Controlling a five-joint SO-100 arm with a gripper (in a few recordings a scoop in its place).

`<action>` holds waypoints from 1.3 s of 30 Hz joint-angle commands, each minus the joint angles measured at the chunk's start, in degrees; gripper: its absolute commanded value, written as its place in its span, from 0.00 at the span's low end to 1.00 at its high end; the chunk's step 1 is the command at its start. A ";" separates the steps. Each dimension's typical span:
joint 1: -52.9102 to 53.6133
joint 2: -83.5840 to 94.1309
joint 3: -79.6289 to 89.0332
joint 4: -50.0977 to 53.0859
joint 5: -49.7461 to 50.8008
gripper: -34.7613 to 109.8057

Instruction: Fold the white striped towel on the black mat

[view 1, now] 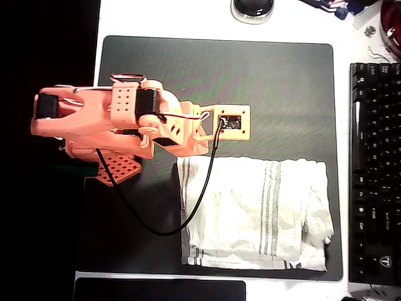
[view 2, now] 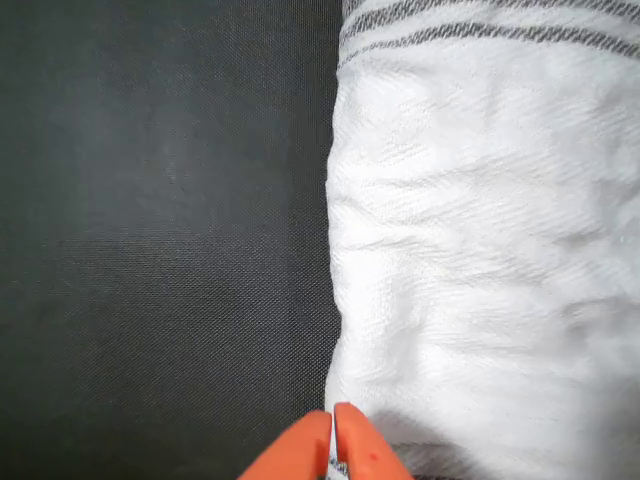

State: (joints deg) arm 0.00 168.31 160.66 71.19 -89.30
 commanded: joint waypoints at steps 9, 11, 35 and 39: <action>-1.85 19.60 14.68 -3.60 2.99 0.24; -1.76 20.83 16.00 -3.69 2.99 0.24; -3.16 24.17 20.13 7.91 4.31 0.24; -3.16 24.17 20.13 7.91 3.69 0.24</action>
State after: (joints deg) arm -2.90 191.16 179.65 78.05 -84.73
